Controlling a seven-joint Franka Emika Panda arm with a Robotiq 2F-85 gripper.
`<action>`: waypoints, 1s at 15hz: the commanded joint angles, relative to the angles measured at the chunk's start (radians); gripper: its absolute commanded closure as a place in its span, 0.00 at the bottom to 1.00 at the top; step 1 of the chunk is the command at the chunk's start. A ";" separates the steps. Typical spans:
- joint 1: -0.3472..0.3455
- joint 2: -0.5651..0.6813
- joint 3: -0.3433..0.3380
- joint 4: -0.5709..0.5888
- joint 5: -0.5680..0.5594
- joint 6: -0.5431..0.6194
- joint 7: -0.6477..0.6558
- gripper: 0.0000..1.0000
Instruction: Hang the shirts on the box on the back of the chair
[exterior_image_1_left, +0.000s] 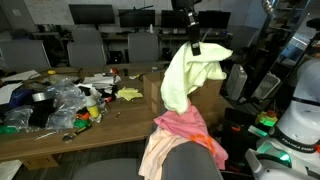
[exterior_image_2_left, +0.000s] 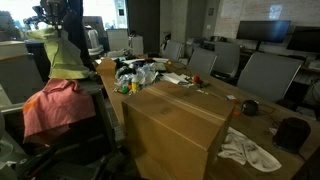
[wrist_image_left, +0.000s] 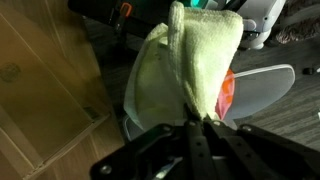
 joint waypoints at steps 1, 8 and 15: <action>0.024 -0.009 0.023 0.002 0.002 -0.026 -0.053 0.99; 0.051 -0.016 0.051 -0.042 0.016 0.028 -0.070 0.99; 0.050 0.009 0.051 -0.099 0.031 0.095 -0.053 0.99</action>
